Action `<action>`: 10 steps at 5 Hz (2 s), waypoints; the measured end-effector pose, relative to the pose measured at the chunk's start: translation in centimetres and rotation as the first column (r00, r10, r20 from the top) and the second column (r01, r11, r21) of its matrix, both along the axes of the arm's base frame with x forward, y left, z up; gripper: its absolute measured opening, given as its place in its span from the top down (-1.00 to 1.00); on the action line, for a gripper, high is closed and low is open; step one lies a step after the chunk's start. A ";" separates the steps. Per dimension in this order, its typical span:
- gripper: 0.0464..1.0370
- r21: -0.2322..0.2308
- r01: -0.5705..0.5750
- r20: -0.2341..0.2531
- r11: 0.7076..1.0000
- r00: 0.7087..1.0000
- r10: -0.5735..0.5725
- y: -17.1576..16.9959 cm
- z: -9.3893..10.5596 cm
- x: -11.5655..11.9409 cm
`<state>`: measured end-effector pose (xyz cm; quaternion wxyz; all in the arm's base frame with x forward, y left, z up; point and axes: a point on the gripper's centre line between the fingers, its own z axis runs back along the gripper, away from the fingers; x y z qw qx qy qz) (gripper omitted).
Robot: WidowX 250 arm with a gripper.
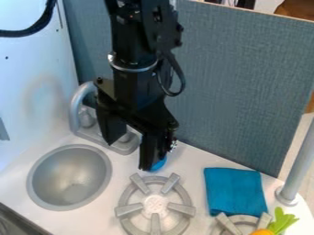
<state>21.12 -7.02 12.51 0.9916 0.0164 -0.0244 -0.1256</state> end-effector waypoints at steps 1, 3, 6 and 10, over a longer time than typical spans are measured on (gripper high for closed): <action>-0.95 0.009 -0.004 -0.024 1.000 1.000 0.005 0.0 -0.7 -0.1; -0.94 0.085 0.124 -0.055 0.989 0.991 -0.119 -5.0 -6.1 3.6; -0.95 0.099 0.047 0.071 0.994 0.996 -0.054 -9.7 -12.0 5.5; -0.95 0.034 0.087 0.004 0.996 0.996 -0.087 -13.4 -18.1 6.4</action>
